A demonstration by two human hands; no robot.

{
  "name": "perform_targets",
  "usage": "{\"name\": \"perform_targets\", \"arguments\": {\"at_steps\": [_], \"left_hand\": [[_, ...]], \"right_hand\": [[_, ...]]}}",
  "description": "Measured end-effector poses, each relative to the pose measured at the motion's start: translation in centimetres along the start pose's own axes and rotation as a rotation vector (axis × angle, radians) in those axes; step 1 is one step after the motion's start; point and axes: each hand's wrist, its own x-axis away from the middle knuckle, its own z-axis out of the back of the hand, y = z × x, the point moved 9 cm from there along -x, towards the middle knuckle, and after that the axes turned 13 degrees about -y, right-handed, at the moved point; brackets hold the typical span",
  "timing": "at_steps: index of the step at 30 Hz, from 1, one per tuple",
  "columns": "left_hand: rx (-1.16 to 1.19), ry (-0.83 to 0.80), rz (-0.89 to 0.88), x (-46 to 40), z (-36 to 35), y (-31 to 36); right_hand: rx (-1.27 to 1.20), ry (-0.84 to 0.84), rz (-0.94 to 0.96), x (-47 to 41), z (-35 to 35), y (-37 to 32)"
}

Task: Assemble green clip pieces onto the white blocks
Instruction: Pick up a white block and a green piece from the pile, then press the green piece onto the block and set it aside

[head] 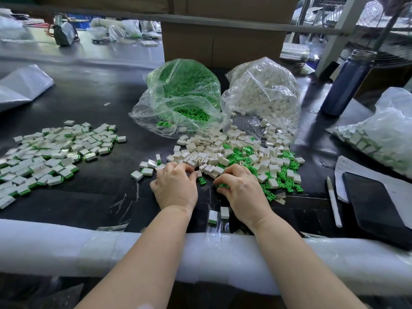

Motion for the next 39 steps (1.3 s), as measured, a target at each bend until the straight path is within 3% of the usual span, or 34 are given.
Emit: {"name": "perform_targets", "arguments": {"at_steps": [6,11,15,21,39], "left_hand": [[0.23,0.011,-0.175,0.4,0.4,1.4],[0.63,-0.214,-0.396,1.1,-0.7,3.5],[0.67,-0.376,-0.442,1.4,-2.0,4.5],[0.659,-0.41,-0.44,1.5,-2.4,4.6],[0.64,-0.448,-0.438,1.7,-2.4,4.8]], "right_hand": [[-0.083,0.117,-0.016,0.4,1.2,0.4],[-0.295,0.262,-0.063,1.0,2.4,1.8],[-0.599,0.23,-0.111,0.9,1.7,3.2],[-0.857,0.236,-0.117,1.1,1.7,3.7],[-0.845,0.206,-0.088,0.9,1.5,3.5]]}}
